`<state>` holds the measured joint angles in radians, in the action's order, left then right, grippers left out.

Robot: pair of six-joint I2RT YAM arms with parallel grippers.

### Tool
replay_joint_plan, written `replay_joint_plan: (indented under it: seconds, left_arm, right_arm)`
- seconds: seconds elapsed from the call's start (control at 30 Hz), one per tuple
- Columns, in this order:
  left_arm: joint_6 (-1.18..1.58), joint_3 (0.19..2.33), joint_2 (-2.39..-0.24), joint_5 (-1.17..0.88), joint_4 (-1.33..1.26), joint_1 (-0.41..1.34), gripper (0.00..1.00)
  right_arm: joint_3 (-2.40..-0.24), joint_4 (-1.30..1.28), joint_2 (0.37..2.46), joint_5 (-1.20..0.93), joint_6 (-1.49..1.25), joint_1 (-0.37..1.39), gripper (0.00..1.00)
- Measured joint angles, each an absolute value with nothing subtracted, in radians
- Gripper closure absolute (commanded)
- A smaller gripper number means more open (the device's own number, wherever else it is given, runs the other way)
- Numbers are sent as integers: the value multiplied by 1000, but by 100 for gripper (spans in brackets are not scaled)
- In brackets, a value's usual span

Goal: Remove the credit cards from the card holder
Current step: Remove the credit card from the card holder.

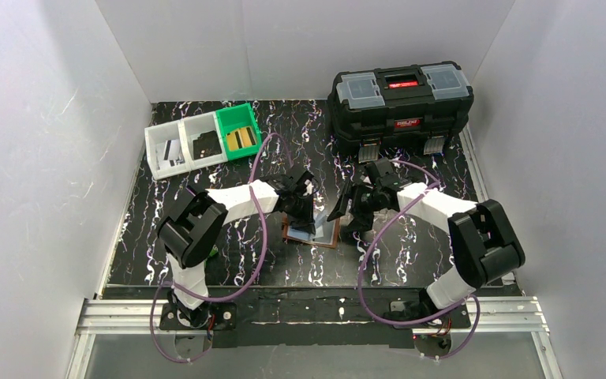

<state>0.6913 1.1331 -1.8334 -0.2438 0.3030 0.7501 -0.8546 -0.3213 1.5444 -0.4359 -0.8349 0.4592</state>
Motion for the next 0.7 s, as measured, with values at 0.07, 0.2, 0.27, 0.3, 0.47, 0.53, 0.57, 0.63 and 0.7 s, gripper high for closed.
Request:
replay_joint_plan:
  seconds: [0.07, 0.2, 0.27, 0.3, 0.47, 0.53, 0.57, 0.63, 0.7]
  left_arm:
    - [710, 1118, -1832, -277, 277, 745, 100]
    - [729, 1095, -1828, -321, 244, 744, 100]
    - [735, 1087, -1824, -335, 234, 742, 100]
    - [737, 1085, -1822, -341, 232, 742, 100]
    - [744, 1074, -1819, -361, 212, 737, 100]
    - [745, 1072, -1819, -368, 210, 735, 100]
    - [745, 1072, -1819, -372, 208, 735, 100]
    - [745, 1070, -1819, -376, 207, 734, 100]
    - [745, 1069, -1819, -382, 204, 733, 97]
  right_arm:
    - [-856, -308, 1570, -449, -840, 467, 32]
    - [-875, -303, 1602, -455, -847, 474, 35]
    - [-893, -299, 1612, -455, -851, 478, 36]
    - [-901, -296, 1617, -454, -853, 481, 38]
    - [-942, -279, 1644, -446, -858, 492, 54]
    - [-952, -277, 1661, -440, -857, 494, 63]
    - [-957, -275, 1673, -435, -857, 495, 66]
    - [-961, -272, 1694, -428, -855, 495, 72]
    - [-965, -273, 1712, -422, -856, 496, 78]
